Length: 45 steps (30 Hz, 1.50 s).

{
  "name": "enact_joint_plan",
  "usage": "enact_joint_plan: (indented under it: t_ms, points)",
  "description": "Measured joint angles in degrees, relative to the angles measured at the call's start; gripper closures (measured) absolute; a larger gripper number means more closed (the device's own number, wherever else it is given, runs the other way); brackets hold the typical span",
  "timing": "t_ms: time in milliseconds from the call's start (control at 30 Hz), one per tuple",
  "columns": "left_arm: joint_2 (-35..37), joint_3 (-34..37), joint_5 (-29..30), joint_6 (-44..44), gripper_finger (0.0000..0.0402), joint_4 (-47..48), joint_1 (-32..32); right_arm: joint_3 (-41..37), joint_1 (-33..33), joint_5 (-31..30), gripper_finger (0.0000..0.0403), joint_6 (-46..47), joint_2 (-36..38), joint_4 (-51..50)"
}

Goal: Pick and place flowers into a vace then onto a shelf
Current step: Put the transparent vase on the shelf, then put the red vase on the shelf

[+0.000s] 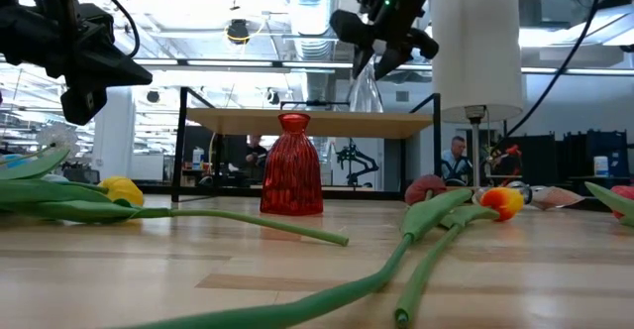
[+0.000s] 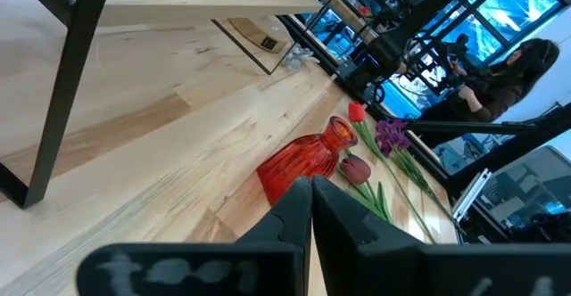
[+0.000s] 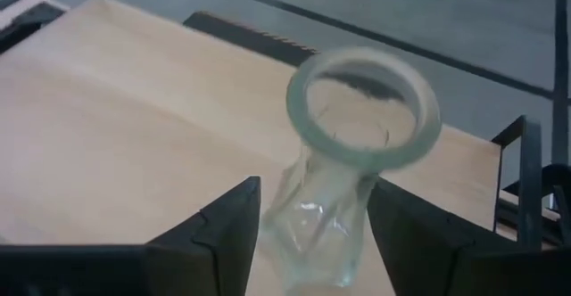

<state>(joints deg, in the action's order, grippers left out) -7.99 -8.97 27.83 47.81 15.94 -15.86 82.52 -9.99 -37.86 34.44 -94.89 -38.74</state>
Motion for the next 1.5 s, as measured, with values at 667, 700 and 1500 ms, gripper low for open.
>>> enact_joint_plan:
  t_ms: [667,700,1500]
  points:
    - [0.0,0.0,1.4,-0.4,0.0401,0.0,0.0,0.0,7.6,-5.9,0.0242,9.3,0.3,-11.6]
    - [0.0,0.0,1.4,-0.3,0.0401,0.0,0.0,0.0,8.0,-4.9,0.0243,9.7,0.3,-12.2]
    - [0.0,0.0,4.5,-1.2,0.0401,0.1,0.0,-0.4,23.4,22.1,0.0394,12.2,0.2,-22.7]
